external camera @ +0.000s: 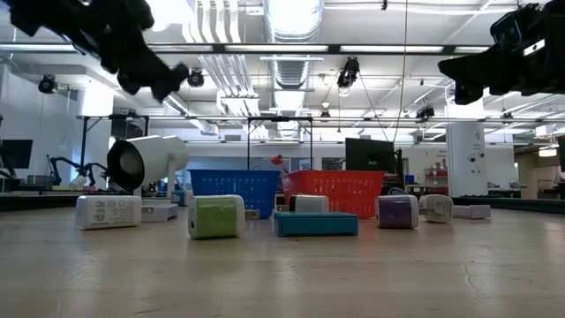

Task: Pick & Place Office items
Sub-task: Put the top purple digital clock into the blue bin

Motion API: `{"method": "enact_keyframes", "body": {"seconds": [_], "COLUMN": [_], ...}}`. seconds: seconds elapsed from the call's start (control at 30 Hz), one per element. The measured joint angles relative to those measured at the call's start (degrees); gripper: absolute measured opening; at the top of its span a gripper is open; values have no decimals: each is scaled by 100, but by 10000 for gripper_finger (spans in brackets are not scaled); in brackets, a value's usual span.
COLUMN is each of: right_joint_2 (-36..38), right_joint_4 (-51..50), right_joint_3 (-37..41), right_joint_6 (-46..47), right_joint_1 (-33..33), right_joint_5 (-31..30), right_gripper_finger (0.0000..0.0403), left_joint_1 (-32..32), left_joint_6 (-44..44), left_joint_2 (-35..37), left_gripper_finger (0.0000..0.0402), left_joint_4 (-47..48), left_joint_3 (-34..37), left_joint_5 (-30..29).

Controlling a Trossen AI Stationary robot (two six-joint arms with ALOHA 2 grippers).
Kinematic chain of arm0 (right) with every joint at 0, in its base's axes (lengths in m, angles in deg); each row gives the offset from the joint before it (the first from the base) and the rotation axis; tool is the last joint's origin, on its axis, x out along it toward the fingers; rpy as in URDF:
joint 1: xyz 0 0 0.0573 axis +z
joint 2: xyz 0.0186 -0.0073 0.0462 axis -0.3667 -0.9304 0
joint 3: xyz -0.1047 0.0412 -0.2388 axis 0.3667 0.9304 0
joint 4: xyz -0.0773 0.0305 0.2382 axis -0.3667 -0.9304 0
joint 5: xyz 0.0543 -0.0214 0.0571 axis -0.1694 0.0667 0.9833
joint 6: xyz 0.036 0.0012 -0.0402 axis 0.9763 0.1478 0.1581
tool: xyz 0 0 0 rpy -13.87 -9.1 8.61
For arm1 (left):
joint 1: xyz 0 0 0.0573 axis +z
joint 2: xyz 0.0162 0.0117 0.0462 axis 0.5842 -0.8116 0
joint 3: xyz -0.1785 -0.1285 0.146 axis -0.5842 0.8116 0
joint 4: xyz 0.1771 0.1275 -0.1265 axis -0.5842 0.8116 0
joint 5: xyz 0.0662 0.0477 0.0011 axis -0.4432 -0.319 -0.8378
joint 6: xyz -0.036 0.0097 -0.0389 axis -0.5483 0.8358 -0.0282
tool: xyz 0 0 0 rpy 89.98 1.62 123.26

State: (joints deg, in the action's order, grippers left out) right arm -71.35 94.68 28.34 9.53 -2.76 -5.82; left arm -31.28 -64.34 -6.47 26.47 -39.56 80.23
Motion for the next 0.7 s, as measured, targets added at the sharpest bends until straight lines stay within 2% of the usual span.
{"method": "enact_keyframes", "body": {"seconds": [0.3,0.5,0.7], "right_joint_2": [7,5,-2], "right_joint_4": [37,36,37], "right_joint_3": [0,0,0], "right_joint_6": [-134,-156,-158], "right_joint_1": [0,0,-1], "right_joint_5": [-61,-325,-496], "right_gripper_finger": [8,8,8], "left_joint_1": [18,18,18], "left_joint_6": [959,895,872], "left_joint_2": [1816,2592,3015], "left_gripper_finger": [150,150,150], "left_joint_4": [-1888,-2207,-2231], "left_joint_3": [1398,2010,2452], "left_joint_5": [-4,90,96]}}
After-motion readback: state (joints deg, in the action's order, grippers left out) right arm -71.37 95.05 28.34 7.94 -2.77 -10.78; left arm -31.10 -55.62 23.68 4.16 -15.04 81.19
